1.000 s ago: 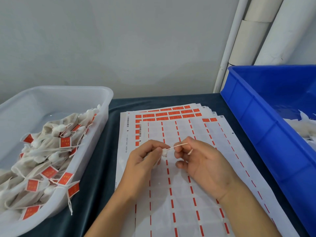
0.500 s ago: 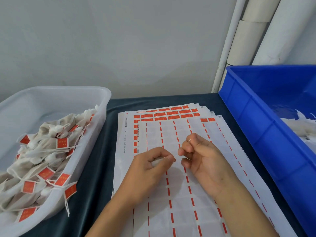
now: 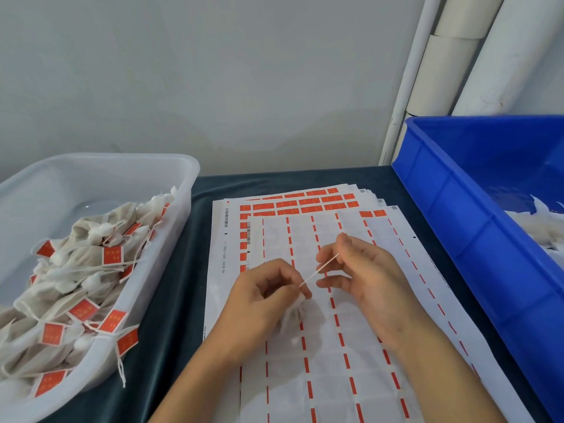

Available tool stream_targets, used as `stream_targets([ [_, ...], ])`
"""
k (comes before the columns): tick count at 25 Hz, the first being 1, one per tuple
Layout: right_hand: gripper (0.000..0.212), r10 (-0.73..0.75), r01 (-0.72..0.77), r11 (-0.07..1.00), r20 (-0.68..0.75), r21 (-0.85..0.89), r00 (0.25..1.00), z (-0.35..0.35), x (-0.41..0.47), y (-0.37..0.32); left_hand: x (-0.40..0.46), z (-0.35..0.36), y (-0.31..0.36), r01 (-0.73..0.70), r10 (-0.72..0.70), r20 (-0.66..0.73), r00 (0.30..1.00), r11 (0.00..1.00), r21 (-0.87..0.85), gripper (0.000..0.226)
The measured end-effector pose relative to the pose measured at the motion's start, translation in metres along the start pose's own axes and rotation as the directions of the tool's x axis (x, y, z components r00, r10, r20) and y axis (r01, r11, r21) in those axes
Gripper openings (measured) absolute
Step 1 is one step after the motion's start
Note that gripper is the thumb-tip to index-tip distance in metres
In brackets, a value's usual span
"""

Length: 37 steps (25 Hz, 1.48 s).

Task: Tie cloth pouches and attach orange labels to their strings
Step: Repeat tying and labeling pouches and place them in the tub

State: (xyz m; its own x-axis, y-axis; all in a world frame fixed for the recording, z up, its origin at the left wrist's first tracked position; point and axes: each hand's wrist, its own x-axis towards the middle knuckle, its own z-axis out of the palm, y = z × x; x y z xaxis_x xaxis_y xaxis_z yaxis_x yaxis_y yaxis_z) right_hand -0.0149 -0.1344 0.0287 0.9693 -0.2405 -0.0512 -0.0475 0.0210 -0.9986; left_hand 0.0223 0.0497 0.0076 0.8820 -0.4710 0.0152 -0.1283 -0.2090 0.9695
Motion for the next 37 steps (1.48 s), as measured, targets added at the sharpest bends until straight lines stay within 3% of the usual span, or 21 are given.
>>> stream_targets([
  [7, 0.041, -0.069, 0.062, 0.982, -0.035, -0.180, 0.997, -0.006, 0.003, -0.006, -0.002, -0.007, 0.005, -0.009, 0.003, -0.043, 0.999, 0.989, -0.145, 0.022],
  [13, 0.025, -0.176, 0.127, 0.953, -0.164, -0.276, 0.971, -0.025, 0.010, -0.027, 0.001, -0.005, 0.006, 0.042, -0.058, -0.116, 0.991, 0.989, -0.139, 0.024],
  [16, 0.017, -0.169, 0.064, 0.918, -0.243, -0.391, 0.955, -0.039, 0.023, -0.030, 0.002, -0.004, 0.010, 0.045, -0.072, -0.161, 0.984, 0.985, -0.165, 0.023],
  [19, 0.014, -0.207, -0.075, 0.764, -0.353, -0.640, 0.912, -0.047, 0.053, -0.018, 0.002, -0.002, 0.014, 0.036, -0.074, -0.197, 0.978, 0.982, -0.187, 0.021],
  [22, 0.034, -0.264, -0.246, 0.537, -0.437, -0.807, 0.860, -0.042, 0.084, 0.000, 0.001, -0.001, 0.017, 0.036, -0.086, -0.221, 0.972, 0.975, -0.221, 0.019],
  [24, 0.043, -0.258, -0.338, 0.424, -0.470, -0.840, 0.844, -0.033, 0.098, 0.011, 0.001, -0.001, 0.015, 0.041, -0.097, -0.220, 0.971, 0.968, -0.248, 0.018],
  [28, 0.051, -0.289, -0.424, 0.324, -0.515, -0.846, 0.807, -0.023, 0.110, 0.026, 0.002, 0.002, 0.011, 0.057, -0.114, -0.209, 0.971, 0.964, -0.259, 0.015],
  [32, 0.046, -0.333, -0.434, 0.326, -0.532, -0.840, 0.779, -0.023, 0.112, 0.029, 0.004, 0.003, 0.011, 0.068, -0.120, -0.188, 0.975, 0.963, -0.259, 0.020],
  [37, 0.035, -0.250, -0.443, 0.448, -0.584, -0.777, 0.772, -0.027, 0.117, 0.022, 0.005, 0.004, 0.011, 0.081, -0.126, -0.172, 0.977, 0.965, -0.250, 0.021],
])
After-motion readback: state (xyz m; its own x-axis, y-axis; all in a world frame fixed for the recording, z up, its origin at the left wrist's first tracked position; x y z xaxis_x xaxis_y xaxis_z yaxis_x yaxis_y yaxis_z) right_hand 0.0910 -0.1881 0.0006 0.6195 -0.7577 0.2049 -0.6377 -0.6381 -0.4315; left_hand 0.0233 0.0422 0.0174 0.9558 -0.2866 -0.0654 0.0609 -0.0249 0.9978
